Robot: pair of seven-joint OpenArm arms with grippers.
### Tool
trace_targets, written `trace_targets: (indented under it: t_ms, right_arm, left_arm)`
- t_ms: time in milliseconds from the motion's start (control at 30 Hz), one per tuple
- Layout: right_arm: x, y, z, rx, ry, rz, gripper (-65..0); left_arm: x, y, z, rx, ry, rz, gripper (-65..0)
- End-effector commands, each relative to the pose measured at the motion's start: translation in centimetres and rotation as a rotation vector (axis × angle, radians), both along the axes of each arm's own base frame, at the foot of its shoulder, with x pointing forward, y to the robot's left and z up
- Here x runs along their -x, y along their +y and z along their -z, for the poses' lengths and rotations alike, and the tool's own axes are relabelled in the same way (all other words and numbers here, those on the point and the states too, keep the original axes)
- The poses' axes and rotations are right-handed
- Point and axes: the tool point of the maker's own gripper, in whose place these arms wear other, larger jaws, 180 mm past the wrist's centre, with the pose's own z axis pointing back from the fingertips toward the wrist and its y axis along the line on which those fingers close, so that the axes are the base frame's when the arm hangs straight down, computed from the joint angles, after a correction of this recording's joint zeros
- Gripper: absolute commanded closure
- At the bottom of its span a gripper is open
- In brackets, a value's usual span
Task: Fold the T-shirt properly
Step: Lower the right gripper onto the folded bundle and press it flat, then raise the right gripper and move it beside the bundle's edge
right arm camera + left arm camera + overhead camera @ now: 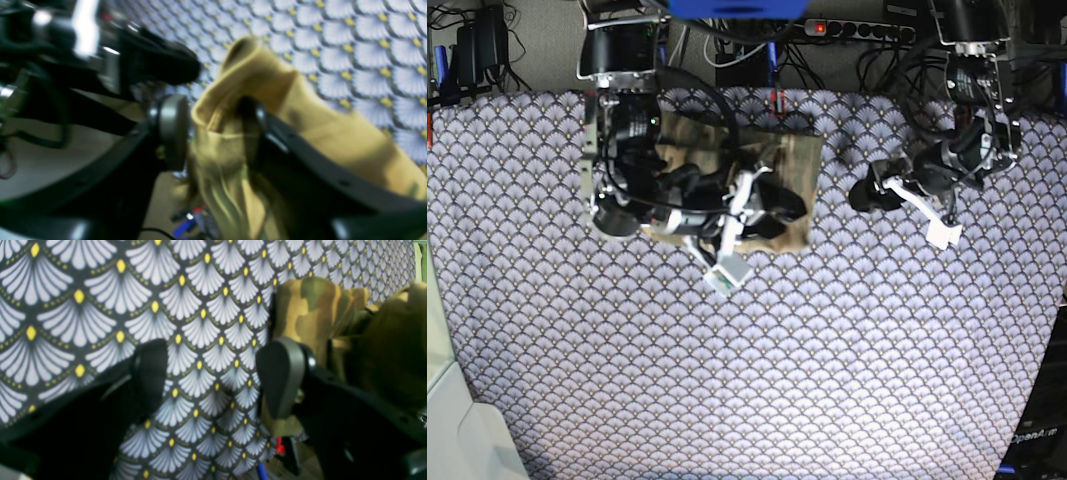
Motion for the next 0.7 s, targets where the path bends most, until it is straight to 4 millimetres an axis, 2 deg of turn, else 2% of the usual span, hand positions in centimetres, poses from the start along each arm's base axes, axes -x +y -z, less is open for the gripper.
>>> trace_targets:
  t_ms: [0, 100, 200, 333, 467, 567, 667]
  right_arm:
    - [-0.5, 1.3, -2.3, -0.074, -0.049, -0.018, -32.0]
    - [0.1, 2.3, -2.9, -0.107, -0.052, -0.054, -35.3]
    - [0.6, 3.1, -3.7, -0.138, -0.061, -0.085, -35.7]
    - [-0.1, 2.8, -6.5, -0.138, -0.168, -0.086, -35.6]
    - [-0.9, -1.1, -8.0, -0.034, -0.305, -0.059, -35.4]
    - [-2.0, -5.9, -6.7, 0.058, -0.299, 0.023, -35.2]
    - [-1.8, -10.8, -4.5, 0.128, -0.247, 0.129, -30.2]
  left_arm:
    - [-1.0, 0.3, -1.2, 0.003, -0.047, -0.001, -43.8]
    - [-1.2, 0.3, -1.3, 0.003, -0.051, -0.001, -43.8]
    - [-1.2, 0.3, -1.3, 0.003, -0.051, -0.001, -43.8]
    - [-1.0, 0.3, -1.3, 0.002, -0.048, -0.001, -43.8]
    - [-0.8, 0.3, -1.2, -0.001, -0.043, 0.004, -43.8]
    - [-0.9, 0.3, -1.3, -0.001, -0.044, 0.004, -43.8]
    - [-0.8, 0.2, -1.4, 0.006, -0.045, 0.006, -43.8]
